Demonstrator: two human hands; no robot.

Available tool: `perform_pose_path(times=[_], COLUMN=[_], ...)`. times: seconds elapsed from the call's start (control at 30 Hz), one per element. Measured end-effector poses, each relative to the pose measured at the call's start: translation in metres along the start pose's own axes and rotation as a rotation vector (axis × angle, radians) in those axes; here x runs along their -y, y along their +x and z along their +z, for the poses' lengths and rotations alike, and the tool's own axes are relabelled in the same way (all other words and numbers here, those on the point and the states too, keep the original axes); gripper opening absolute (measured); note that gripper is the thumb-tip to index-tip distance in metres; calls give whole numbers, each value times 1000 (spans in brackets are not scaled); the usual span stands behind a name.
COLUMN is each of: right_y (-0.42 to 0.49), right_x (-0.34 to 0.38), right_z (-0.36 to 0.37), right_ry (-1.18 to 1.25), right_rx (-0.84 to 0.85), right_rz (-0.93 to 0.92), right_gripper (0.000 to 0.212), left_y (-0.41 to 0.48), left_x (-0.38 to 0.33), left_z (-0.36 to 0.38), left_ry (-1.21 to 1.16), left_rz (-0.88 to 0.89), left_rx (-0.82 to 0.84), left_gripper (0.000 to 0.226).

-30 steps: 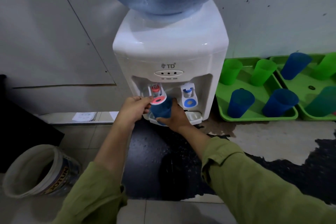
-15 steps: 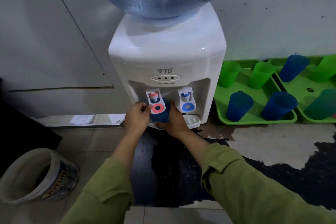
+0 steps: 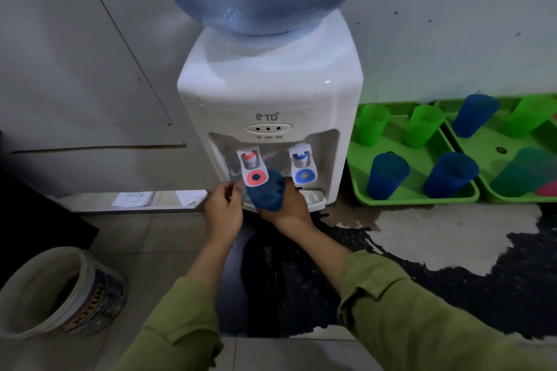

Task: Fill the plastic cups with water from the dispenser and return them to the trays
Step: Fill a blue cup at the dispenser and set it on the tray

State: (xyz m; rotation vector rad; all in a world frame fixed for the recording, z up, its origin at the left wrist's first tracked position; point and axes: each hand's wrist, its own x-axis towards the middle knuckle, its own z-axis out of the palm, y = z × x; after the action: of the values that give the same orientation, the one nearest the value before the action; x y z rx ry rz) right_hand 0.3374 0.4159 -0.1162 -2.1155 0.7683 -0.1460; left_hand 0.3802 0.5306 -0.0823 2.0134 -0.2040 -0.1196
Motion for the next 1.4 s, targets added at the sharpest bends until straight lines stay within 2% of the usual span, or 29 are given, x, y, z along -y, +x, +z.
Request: perform_pose_path(times=[0.13, 0.33, 0.47, 0.6, 0.73, 0.93, 1.13, 1.27, 1.4], right_y=[-14, -32, -42, -59, -71, -77, -66, -43, -25], right_x=[-5, -15, -29, -51, -77, -100, -123, -145, -156], right_z=[-2, -12, -23, -48, -85, -170, -266, -339, -382], right_ry=[29, 46, 43, 82, 162, 135, 160, 139, 143], right_rx=[-23, -33, -33, -75, -139, -293, -405, -440, -469], right_rz=[3, -57, -20, -8, -18, -65, -84, -111, -160], right_gripper=[66, 68, 66, 56, 62, 70, 70, 68, 66], left_y=[-9, -29, -45, -56, -71, -85, -96, -96, -88], left_x=[16, 18, 21, 26, 12, -34, -110, -163, -195], left_z=[7, 12, 19, 34, 61, 120, 188, 242, 271], left_ry=[16, -18, -64, -56, -44, 17, -53, -78, -101], left_rz=[-16, -47, -49, -92, -82, 74, 245, 303, 314], left_rx=[61, 74, 88, 139, 216, 309, 277, 254, 258], left_gripper=[15, 30, 20, 17, 17, 18, 27, 23, 23])
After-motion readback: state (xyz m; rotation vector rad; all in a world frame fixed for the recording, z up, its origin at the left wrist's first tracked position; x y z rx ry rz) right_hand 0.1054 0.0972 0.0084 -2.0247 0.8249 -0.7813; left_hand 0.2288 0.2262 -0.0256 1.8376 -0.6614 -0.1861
